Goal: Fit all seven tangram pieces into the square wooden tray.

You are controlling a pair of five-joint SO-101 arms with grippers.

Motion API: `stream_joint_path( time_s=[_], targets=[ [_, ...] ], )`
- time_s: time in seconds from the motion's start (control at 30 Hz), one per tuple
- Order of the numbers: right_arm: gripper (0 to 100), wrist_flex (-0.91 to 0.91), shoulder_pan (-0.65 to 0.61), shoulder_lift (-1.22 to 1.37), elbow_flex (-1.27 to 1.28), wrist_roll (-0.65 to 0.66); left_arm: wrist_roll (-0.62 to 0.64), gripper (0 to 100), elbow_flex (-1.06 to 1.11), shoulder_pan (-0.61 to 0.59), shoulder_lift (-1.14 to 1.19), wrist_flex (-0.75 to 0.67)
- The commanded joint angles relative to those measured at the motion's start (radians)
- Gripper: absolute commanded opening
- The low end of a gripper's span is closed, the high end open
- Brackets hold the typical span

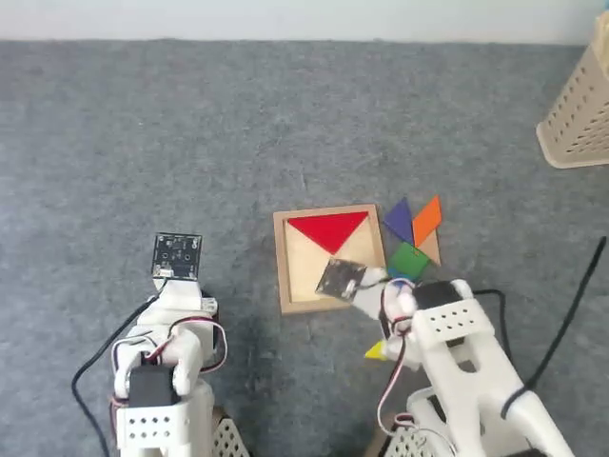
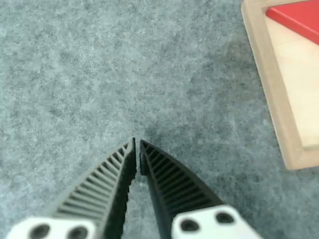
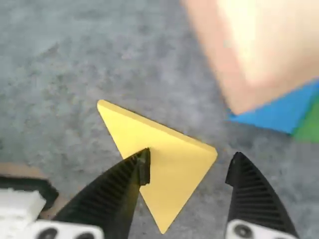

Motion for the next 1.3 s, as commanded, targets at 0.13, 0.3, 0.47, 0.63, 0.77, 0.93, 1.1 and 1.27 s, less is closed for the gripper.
stream_joint_path(
  time_s=[0.13,0.3,0.47,0.63,0.77,0.93,1.1,1.27],
  targets=[
    [26.6,0.062,0.022,-0.002,-0.126,-0.078,-0.003,2,-0.010,0.003,-0.020,0.006],
    [26.7,0.113,0.022,-0.002,-0.143,0.003,-0.003,2,-0.010,0.003,-0.020,0.006],
    [26.8,0.122,-0.033,-0.001,-0.068,0.101,-0.003,2,-0.010,0.003,-0.020,0.006],
    [29.3,0.140,-0.113,-0.001,-0.048,0.107,-0.003,2,-0.010,0.003,-0.020,0.006],
    [33.1,0.140,-0.116,-0.001,-0.044,0.107,-0.003,2,-0.010,0.003,-0.020,0.006],
    [33.0,0.130,-0.090,-0.001,-0.046,0.107,-0.003,2,-0.010,0.003,-0.020,0.006],
    [33.1,0.073,0.024,0.028,-0.048,0.172,-0.003,2,-0.010,0.003,-0.020,0.006],
    [33.0,-0.018,0.028,0.177,-0.054,0.186,-0.003,2,-0.010,0.003,-0.020,0.006]
  ],
)
